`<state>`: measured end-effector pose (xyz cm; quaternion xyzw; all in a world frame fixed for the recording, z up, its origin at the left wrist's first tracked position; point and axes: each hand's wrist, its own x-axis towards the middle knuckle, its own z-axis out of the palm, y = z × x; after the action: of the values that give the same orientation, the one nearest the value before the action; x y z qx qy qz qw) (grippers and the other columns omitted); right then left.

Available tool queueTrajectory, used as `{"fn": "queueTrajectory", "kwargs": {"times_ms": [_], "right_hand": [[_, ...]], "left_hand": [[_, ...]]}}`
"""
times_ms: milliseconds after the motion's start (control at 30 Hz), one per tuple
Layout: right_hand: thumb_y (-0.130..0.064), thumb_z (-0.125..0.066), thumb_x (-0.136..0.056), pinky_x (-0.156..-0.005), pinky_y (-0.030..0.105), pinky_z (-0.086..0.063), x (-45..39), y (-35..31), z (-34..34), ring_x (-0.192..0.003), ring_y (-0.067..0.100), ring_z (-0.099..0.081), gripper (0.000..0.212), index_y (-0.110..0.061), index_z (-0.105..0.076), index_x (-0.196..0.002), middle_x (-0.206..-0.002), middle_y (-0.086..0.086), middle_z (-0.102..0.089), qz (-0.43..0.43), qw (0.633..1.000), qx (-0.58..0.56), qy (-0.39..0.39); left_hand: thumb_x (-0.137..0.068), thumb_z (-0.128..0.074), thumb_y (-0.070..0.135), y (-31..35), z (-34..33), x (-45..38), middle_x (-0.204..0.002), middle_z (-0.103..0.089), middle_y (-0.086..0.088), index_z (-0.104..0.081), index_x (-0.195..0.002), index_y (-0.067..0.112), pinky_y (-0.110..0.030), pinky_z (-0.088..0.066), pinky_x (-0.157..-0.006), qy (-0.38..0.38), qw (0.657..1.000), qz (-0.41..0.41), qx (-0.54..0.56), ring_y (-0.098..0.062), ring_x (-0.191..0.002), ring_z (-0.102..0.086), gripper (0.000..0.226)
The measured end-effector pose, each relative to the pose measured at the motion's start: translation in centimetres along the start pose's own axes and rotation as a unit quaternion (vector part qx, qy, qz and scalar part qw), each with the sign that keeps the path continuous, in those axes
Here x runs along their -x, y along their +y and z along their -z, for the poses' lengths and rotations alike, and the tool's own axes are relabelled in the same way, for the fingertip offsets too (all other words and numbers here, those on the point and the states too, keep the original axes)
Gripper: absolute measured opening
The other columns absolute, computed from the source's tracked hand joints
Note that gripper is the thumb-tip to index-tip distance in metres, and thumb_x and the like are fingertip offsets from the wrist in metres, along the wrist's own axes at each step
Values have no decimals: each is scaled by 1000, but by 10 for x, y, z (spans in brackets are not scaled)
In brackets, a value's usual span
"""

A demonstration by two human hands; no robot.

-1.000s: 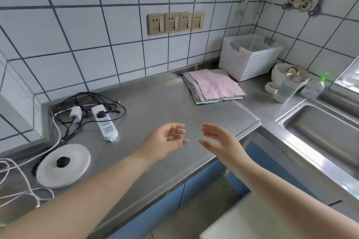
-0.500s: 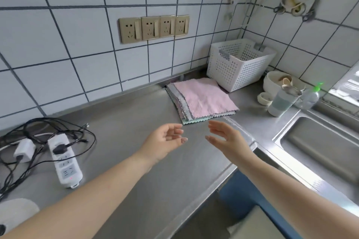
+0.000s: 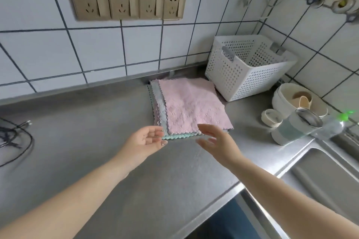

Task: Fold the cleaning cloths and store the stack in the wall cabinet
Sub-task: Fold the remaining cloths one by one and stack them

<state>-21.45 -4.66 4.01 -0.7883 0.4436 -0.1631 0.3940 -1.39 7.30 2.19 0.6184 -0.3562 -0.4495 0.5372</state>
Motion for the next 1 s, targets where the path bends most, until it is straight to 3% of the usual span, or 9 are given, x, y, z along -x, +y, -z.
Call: {"fn": "queueTrajectory", "kwargs": {"times_ms": [267,400,500,600,667,767,833,900,1000], "right_hand": [[-26,-67,-86,-94,11,-29,-86,68,8,-120,9,-49,40,-26,-59,-125,-128,-9,-56,137,973,159,-99],[-24,-71,-80,-102,28,-39,-113,89,2,-119,19,-52,36,-22,-67,-116,-124,-6,-62,219,950,201,-98],[-24,-71,-74,-93,35,-48,-127,108,-4,-112,24,-58,39,-24,-69,-113,-122,-4,-65,282,925,225,-116],[-27,-68,-74,-75,31,-55,-139,122,-13,-97,23,-65,27,-29,-73,-101,-111,-9,-69,344,906,240,-57],[-32,-60,-82,-66,26,-56,-145,128,-15,-87,20,-68,19,-29,-75,-93,-104,-12,-71,394,886,246,-14],[-32,-51,-85,-59,29,-57,-150,132,-16,-77,20,-69,25,-24,-74,-89,-93,-9,-73,423,872,248,3],[-34,-45,-87,-53,33,-54,-154,130,-15,-67,24,-66,29,-21,-71,-91,-79,-4,-71,384,892,238,19],[-32,-43,-90,-55,37,-51,-158,129,-16,-63,28,-62,26,-19,-65,-95,-73,-2,-68,340,912,223,48],[-29,-53,-91,-60,36,-51,-161,129,-15,-71,24,-62,16,-20,-63,-99,-81,-4,-68,366,898,239,51]], "left_hand": [[-79,-71,4,-32,-58,-62,-103,-62,18,-64,-96,30,0,-38,-85,52,990,-28,-129,16,-91,-57,32],[-79,-71,10,-47,-60,-92,-101,-63,10,-72,-100,18,0,-35,-85,79,944,-107,-302,14,-95,-52,23],[-78,-62,33,-56,-59,-113,-106,-63,15,-71,-104,24,-16,-43,-91,47,904,-142,-402,5,-98,-55,29],[-71,-62,39,-64,-65,-129,-107,-65,12,-68,-104,27,-28,-50,-86,9,829,-198,-523,-12,-97,-62,35],[-72,-57,46,-67,-66,-137,-103,-66,14,-66,-102,31,-28,-54,-74,-3,784,-239,-573,-12,-91,-64,34],[-76,-46,47,-72,-61,-146,-96,-67,19,-69,-96,35,-19,-51,-63,9,783,-277,-556,-2,-84,-61,32],[-79,-44,47,-72,-58,-149,-92,-68,19,-70,-92,33,-22,-53,-60,8,792,-286,-539,0,-81,-58,32],[-80,-43,50,-76,-59,-147,-89,-68,18,-68,-91,31,-25,-54,-54,30,776,-286,-561,-3,-79,-61,33],[-81,-41,39,-81,-58,-153,-86,-72,13,-70,-90,28,-28,-55,-55,72,762,-299,-570,-12,-76,-68,33]]}}
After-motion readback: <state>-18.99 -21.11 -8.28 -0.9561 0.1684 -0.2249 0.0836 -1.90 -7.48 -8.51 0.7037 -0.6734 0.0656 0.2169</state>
